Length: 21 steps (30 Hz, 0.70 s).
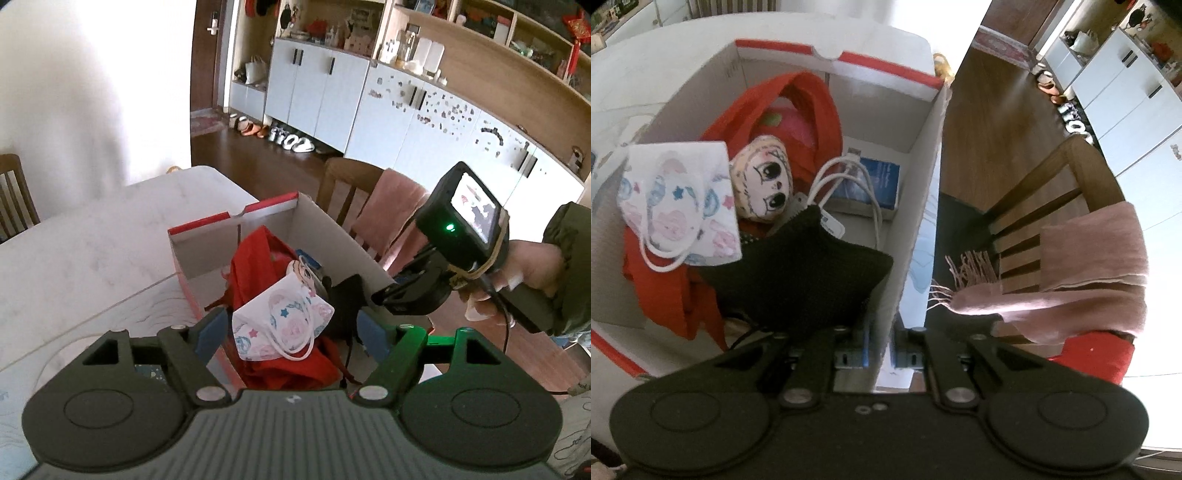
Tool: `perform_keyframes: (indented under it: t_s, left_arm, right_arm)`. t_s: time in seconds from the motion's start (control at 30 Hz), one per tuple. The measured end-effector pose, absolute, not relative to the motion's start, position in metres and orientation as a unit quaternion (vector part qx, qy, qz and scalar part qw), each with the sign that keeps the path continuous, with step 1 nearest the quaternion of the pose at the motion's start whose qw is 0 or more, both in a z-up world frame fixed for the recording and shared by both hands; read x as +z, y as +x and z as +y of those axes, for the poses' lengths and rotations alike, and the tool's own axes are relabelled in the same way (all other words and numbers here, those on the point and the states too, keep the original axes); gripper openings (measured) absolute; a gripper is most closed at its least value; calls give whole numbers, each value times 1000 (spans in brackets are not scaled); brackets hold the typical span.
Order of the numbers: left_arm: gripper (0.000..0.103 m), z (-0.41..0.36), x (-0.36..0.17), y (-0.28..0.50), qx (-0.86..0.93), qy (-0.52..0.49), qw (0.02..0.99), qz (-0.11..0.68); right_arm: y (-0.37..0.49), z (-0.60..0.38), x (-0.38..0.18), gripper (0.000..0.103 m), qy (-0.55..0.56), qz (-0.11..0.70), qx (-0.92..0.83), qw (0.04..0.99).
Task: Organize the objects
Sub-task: 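Lower the mask pouch into the box and open the left tool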
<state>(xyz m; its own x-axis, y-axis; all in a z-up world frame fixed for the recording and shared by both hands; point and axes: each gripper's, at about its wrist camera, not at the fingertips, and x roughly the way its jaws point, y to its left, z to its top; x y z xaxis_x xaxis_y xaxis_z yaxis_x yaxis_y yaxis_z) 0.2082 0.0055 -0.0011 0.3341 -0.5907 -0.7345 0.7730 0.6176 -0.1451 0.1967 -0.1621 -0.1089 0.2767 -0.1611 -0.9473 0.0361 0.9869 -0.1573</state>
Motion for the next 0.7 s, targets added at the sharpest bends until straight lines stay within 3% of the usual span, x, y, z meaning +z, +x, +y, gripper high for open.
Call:
perform_keyframes:
  t_s: [0.7]
  left_arm:
    - [77, 48, -8, 195, -422, 89, 829, 357]
  right_arm:
    - [117, -110, -18, 15, 30, 456, -93, 884]
